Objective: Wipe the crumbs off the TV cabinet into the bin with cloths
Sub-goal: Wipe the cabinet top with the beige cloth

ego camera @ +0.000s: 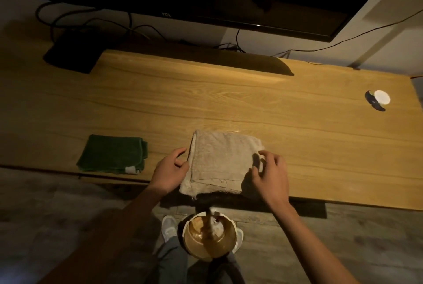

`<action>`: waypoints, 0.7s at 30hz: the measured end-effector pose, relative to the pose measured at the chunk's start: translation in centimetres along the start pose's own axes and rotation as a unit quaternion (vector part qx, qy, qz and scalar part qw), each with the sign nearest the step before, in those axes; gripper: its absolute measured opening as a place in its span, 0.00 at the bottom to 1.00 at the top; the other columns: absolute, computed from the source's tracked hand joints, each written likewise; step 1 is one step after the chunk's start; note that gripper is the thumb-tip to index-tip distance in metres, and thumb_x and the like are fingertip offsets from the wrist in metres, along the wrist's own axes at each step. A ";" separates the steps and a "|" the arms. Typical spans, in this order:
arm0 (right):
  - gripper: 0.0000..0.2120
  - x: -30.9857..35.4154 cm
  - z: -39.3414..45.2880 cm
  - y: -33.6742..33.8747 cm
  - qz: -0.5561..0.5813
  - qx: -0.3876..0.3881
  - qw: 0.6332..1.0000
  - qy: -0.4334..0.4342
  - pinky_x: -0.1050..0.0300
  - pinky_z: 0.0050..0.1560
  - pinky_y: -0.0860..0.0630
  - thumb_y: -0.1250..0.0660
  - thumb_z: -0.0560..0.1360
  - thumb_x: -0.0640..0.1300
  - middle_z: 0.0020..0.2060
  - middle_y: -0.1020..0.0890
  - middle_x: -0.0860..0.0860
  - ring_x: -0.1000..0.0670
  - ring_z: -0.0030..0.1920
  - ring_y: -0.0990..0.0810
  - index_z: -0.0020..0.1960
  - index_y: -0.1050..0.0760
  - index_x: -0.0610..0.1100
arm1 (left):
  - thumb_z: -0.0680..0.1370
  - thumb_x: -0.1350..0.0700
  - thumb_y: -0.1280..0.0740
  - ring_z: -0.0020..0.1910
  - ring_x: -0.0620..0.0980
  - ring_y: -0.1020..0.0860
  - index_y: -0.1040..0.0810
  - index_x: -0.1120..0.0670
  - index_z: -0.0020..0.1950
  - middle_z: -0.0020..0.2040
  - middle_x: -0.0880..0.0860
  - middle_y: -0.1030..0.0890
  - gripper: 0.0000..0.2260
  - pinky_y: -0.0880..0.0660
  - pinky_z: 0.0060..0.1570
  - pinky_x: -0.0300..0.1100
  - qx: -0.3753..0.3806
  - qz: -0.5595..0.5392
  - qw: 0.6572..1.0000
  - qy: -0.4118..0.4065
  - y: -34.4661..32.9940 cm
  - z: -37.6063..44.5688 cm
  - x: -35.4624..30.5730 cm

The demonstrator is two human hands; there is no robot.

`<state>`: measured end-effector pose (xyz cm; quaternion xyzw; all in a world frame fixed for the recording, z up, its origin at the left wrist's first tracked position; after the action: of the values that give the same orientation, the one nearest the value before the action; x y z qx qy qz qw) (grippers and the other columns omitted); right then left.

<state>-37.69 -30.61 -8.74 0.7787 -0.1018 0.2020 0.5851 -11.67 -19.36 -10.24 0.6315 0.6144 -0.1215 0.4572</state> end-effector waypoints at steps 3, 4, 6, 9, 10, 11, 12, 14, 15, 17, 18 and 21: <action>0.22 2.9 -0.4 -1.8 -0.048 -0.006 0.982 0.181 0.51 0.71 0.32 0.33 0.80 0.51 0.73 0.29 0.47 0.46 0.74 0.31 0.73 0.29 0.51 | 0.81 0.53 0.36 0.57 0.49 0.24 0.29 0.45 0.74 0.60 0.51 0.23 0.20 0.24 0.53 0.45 -0.072 0.132 0.986 -0.068 0.1 1.1 -0.2; 0.22 3.8 -0.4 -2.6 -0.061 0.002 0.971 0.232 0.48 0.74 0.36 0.36 0.82 0.53 0.77 0.33 0.47 0.46 0.77 0.35 0.75 0.31 0.52 | 0.81 0.52 0.37 0.61 0.49 0.27 0.28 0.44 0.74 0.62 0.52 0.25 0.20 0.27 0.52 0.43 -0.097 0.183 0.974 -0.095 0.1 1.7 -0.4; 0.25 5.0 -0.4 -4.5 -0.097 0.032 0.950 0.295 0.43 0.79 0.48 0.44 0.84 0.60 0.82 0.43 0.47 0.45 0.82 0.47 0.79 0.38 0.59 | 0.81 0.52 0.38 0.66 0.51 0.31 0.27 0.46 0.73 0.68 0.52 0.27 0.19 0.28 0.55 0.45 -0.130 0.237 0.950 -0.155 0.2 3.0 -1.2; 0.27 5.1 -0.2 -7.6 -0.145 0.077 0.938 0.305 0.31 0.79 0.54 0.51 0.83 0.66 0.84 0.55 0.48 0.44 0.83 0.59 0.81 0.49 0.66 | 0.83 0.51 0.42 0.77 0.58 0.37 0.29 0.48 0.75 0.77 0.54 0.32 0.20 0.32 0.70 0.58 -0.139 0.289 0.924 -0.208 0.4 5.7 -2.2; 0.27 4.8 -0.1 -8.4 -0.159 0.082 0.937 0.299 0.27 0.77 0.55 0.51 0.83 0.67 0.84 0.57 0.47 0.42 0.83 0.60 0.81 0.51 0.67 | 0.84 0.50 0.45 0.79 0.59 0.40 0.32 0.48 0.77 0.79 0.54 0.35 0.21 0.36 0.74 0.60 -0.133 0.304 0.920 -0.207 0.6 6.8 -2.3; 0.27 4.5 0.1 -9.0 -0.169 0.079 0.937 0.295 0.23 0.75 0.56 0.51 0.83 0.67 0.84 0.57 0.47 0.41 0.83 0.60 0.81 0.52 0.68 | 0.84 0.48 0.47 0.81 0.59 0.44 0.34 0.47 0.78 0.81 0.53 0.38 0.22 0.40 0.76 0.61 -0.127 0.314 0.918 -0.204 0.7 7.9 -2.4; 0.28 4.3 0.4 -9.4 -0.176 0.072 0.937 0.292 0.21 0.74 0.56 0.51 0.82 0.68 0.84 0.56 0.47 0.40 0.83 0.59 0.80 0.52 0.69 | 0.84 0.47 0.49 0.82 0.59 0.47 0.36 0.47 0.79 0.82 0.52 0.40 0.23 0.44 0.77 0.62 -0.124 0.317 0.918 -0.201 0.9 8.9 -2.6; 0.28 4.1 1.2 -9.9 -0.189 0.055 0.935 0.295 0.18 0.70 0.55 0.50 0.81 0.70 0.84 0.55 0.47 0.40 0.83 0.57 0.80 0.50 0.70 | 0.83 0.44 0.54 0.82 0.57 0.52 0.40 0.45 0.81 0.83 0.50 0.46 0.25 0.51 0.79 0.60 -0.120 0.316 0.921 -0.194 1.1 11.0 -3.1; 0.28 4.1 1.7 -10.0 -0.192 0.047 0.933 0.299 0.17 0.69 0.54 0.50 0.81 0.71 0.84 0.54 0.48 0.40 0.83 0.56 0.79 0.49 0.71 | 0.83 0.43 0.57 0.82 0.56 0.54 0.42 0.44 0.81 0.84 0.50 0.48 0.26 0.54 0.79 0.59 -0.119 0.318 0.922 -0.188 1.2 11.8 -3.3; 0.28 4.5 3.2 -10.1 -0.192 0.030 0.935 0.297 0.16 0.68 0.53 0.49 0.80 0.72 0.84 0.53 0.48 0.40 0.83 0.55 0.78 0.48 0.72 | 0.82 0.42 0.62 0.82 0.55 0.57 0.47 0.42 0.82 0.84 0.48 0.52 0.27 0.58 0.79 0.57 -0.115 0.324 0.924 -0.170 1.1 13.2 -3.4; 0.28 4.8 4.3 -10.0 -0.189 0.024 0.938 0.289 0.15 0.68 0.54 0.48 0.79 0.72 0.84 0.53 0.49 0.40 0.83 0.55 0.78 0.47 0.73 | 0.82 0.41 0.63 0.82 0.55 0.58 0.50 0.41 0.82 0.84 0.48 0.54 0.27 0.59 0.79 0.57 -0.112 0.331 0.923 -0.159 0.9 13.7 -3.2; 0.28 6.2 8.6 -9.6 -0.184 0.017 0.947 0.263 0.15 0.68 0.56 0.49 0.79 0.73 0.84 0.54 0.51 0.42 0.83 0.58 0.77 0.47 0.74 | 0.83 0.42 0.60 0.83 0.54 0.56 0.50 0.40 0.82 0.83 0.47 0.52 0.26 0.60 0.79 0.57 -0.141 0.349 0.915 -0.146 0.1 14.2 -2.7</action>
<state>-26.61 -35.48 -16.39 0.7131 0.2041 0.2901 0.6047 -6.37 -31.45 -16.07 0.7099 0.2918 0.0427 0.6396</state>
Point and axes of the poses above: each hand's wrist, its own z-axis towards the middle knuckle, its own y-axis out of the back of the hand, x = y × z, the point moved 2 cm from there along z, towards the middle knuckle
